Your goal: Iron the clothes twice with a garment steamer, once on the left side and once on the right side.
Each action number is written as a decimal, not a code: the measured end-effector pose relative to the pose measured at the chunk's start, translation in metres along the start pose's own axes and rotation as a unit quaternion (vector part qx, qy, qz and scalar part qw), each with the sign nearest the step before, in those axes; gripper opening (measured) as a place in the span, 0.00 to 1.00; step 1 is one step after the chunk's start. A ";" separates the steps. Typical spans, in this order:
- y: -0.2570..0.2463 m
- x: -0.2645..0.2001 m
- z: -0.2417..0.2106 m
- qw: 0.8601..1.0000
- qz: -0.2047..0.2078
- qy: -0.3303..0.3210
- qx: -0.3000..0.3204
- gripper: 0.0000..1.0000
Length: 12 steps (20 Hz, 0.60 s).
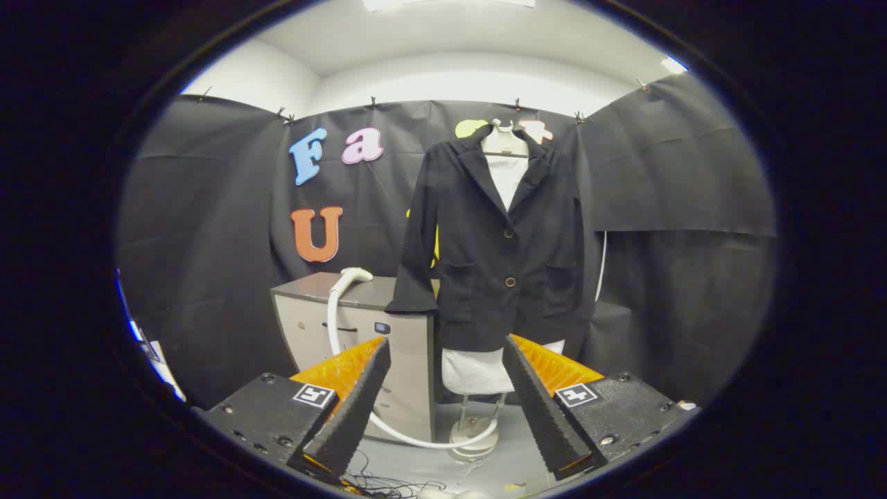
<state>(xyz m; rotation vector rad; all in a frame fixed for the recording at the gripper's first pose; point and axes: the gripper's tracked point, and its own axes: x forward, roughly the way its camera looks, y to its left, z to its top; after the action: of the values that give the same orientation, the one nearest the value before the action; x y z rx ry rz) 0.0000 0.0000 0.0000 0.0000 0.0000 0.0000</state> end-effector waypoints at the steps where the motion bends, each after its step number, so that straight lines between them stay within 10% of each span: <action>1: 0.000 0.000 0.000 1.000 -0.004 -0.002 -0.003 1.00; 12: 0.001 -0.007 0.007 1.000 -0.025 -0.004 0.008 1.00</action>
<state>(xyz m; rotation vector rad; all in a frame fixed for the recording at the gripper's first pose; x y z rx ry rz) -0.0067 0.0011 0.0066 0.0167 -0.0089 -0.0500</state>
